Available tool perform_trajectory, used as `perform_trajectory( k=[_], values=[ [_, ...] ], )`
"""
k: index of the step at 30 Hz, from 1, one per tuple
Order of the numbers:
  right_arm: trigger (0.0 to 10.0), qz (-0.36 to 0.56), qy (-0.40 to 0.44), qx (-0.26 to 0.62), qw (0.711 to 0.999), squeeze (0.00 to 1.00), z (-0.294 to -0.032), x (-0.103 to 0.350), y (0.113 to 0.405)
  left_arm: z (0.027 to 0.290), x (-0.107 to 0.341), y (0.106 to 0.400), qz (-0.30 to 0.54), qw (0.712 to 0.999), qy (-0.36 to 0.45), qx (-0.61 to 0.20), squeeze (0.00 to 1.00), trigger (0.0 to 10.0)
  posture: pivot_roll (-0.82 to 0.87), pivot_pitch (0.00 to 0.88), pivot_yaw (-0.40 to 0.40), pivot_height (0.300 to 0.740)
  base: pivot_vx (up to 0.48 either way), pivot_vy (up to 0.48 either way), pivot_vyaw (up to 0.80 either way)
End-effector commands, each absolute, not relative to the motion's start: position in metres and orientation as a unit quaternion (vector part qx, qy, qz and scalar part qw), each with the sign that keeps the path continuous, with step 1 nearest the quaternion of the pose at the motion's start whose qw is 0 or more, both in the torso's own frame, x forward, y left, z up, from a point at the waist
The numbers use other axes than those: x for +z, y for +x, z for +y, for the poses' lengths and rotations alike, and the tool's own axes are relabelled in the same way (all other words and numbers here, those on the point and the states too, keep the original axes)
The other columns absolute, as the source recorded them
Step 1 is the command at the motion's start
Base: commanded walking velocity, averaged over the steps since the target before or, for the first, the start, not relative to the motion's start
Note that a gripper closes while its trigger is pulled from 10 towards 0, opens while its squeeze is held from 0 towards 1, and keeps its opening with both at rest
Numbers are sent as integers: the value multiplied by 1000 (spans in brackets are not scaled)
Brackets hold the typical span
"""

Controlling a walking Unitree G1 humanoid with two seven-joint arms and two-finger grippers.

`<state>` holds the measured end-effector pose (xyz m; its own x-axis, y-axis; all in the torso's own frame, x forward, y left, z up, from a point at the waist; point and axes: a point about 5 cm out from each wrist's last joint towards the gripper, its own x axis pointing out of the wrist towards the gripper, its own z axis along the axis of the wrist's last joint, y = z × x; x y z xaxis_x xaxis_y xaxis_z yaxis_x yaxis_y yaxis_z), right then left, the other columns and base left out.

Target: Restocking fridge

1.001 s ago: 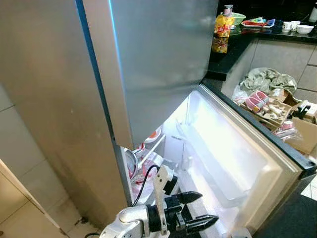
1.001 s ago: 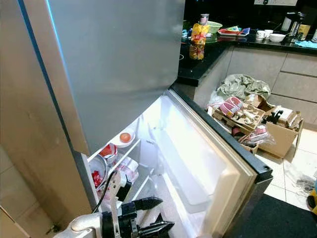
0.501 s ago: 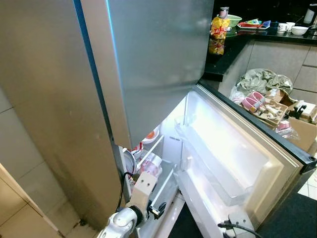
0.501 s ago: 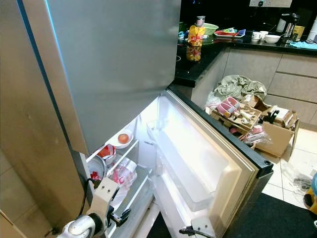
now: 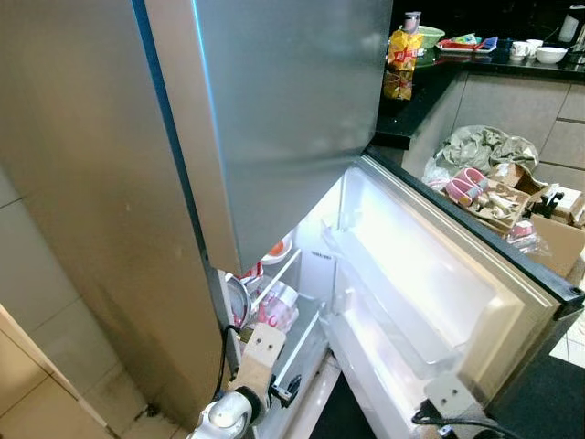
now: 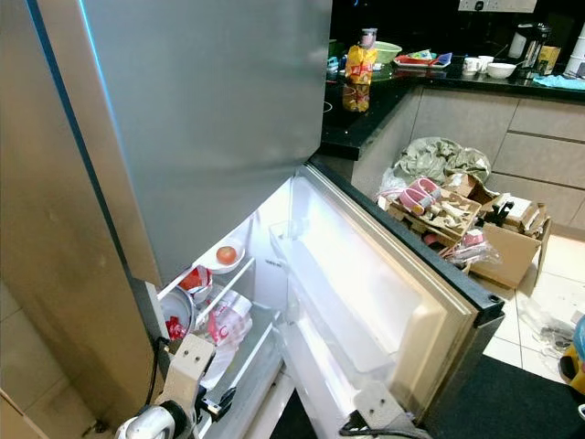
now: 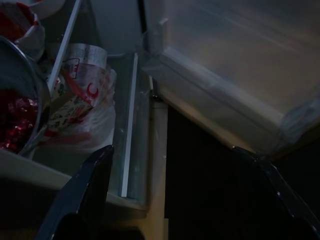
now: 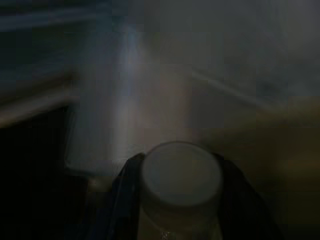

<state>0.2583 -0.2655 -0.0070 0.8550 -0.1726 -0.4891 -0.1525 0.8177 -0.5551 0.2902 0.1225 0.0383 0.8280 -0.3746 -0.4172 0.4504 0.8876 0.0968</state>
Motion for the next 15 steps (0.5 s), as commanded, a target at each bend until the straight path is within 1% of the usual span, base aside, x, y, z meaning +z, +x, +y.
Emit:
perform_trajectory(
  k=[1,2,3,5,10,11,12,14,15],
  values=[
    [10000,271,-304,-103,908,0,-292,3,258,134,28,285,220,950,102,-195,0,10000,-54,93,-4,740,0,0,0],
    [10000,271,-304,-103,908,0,-292,3,258,134,28,285,220,950,102,-195,0,10000,-54,93,-4,740,0,0,0],
    [10000,283,-314,-154,893,0,-306,4,251,135,28,285,221,950,105,-194,0,10000,-52,94,-4,740,0,0,0],
    [10000,298,-317,-217,874,0,-322,4,240,136,27,285,222,950,108,-193,0,10000,-52,95,-3,740,0,0,0],
    [10000,301,-311,-233,871,0,-326,3,236,137,26,285,221,950,109,-192,0,10000,-52,95,-3,740,0,0,0],
    [10000,306,-304,-243,869,0,-329,1,231,137,26,284,221,950,109,-193,0,10000,-54,96,2,740,0,0,0],
    [10000,311,-296,-245,869,0,-328,-3,226,137,25,284,222,949,110,-193,0,10000,-57,97,5,740,0,0,0],
    [10000,311,-296,-245,869,0,-328,-3,226,137,25,284,222,949,110,-193,0,10000,-57,97,5,740,0,0,0],
    [10000,314,-285,-242,873,0,-325,-7,223,137,24,283,221,949,111,-194,0,10000,-58,98,8,740,0,0,0]
  ],
)
